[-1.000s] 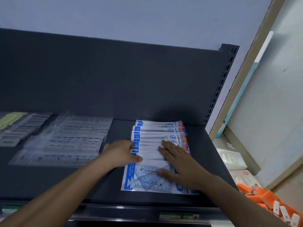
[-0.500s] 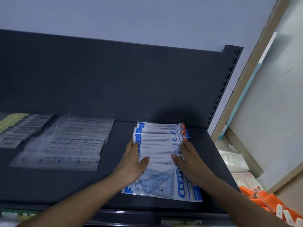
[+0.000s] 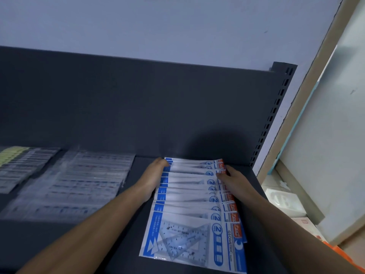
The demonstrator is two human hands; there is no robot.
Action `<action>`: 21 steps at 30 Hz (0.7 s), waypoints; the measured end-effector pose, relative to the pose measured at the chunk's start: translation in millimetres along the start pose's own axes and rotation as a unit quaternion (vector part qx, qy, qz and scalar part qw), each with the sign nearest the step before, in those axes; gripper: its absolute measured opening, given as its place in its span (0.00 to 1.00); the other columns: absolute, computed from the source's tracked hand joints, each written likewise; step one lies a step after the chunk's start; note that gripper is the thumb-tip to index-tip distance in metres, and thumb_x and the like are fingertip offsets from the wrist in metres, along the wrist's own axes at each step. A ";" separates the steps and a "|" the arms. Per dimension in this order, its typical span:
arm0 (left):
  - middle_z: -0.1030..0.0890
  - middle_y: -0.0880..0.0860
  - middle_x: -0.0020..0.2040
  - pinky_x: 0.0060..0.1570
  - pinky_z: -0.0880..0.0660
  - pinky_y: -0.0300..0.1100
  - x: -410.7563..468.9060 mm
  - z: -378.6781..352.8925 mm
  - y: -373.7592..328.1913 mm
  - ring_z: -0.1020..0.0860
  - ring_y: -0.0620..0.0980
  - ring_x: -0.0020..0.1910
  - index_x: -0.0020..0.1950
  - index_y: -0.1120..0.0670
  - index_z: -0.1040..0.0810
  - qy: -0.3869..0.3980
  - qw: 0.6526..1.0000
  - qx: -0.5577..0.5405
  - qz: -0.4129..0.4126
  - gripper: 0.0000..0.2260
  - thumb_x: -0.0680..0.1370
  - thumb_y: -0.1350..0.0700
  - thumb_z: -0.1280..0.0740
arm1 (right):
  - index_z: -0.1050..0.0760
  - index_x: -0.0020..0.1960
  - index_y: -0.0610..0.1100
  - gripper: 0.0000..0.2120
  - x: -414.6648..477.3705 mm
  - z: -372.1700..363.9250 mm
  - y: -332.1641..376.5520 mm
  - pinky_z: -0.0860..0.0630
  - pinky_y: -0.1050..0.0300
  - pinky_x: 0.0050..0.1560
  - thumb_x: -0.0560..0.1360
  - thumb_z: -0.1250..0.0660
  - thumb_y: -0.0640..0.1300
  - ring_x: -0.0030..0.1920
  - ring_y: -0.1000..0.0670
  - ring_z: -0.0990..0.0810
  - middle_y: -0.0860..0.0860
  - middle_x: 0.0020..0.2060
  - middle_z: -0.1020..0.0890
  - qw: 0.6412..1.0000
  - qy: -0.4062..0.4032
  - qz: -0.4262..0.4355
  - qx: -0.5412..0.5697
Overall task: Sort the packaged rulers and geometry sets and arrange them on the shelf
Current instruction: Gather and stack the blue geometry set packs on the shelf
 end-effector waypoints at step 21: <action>0.17 0.57 0.44 0.50 0.25 0.46 -8.4 1.5 12.1 0.19 0.55 0.45 0.49 0.57 0.22 -0.018 0.999 0.026 0.031 0.16 0.79 0.49 0.44 | 0.36 0.68 0.50 0.18 -9.1 1.1 -7.2 0.28 0.50 0.62 0.80 0.44 0.53 0.58 0.49 0.22 0.49 0.62 0.24 0.999 0.033 0.002 -0.007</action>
Point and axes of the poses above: each hand's wrist, its own x-axis towards the middle knuckle, its own z-axis out of the back of the hand, y = z × x, the point moved 1 cm from there along x, towards the middle knuckle
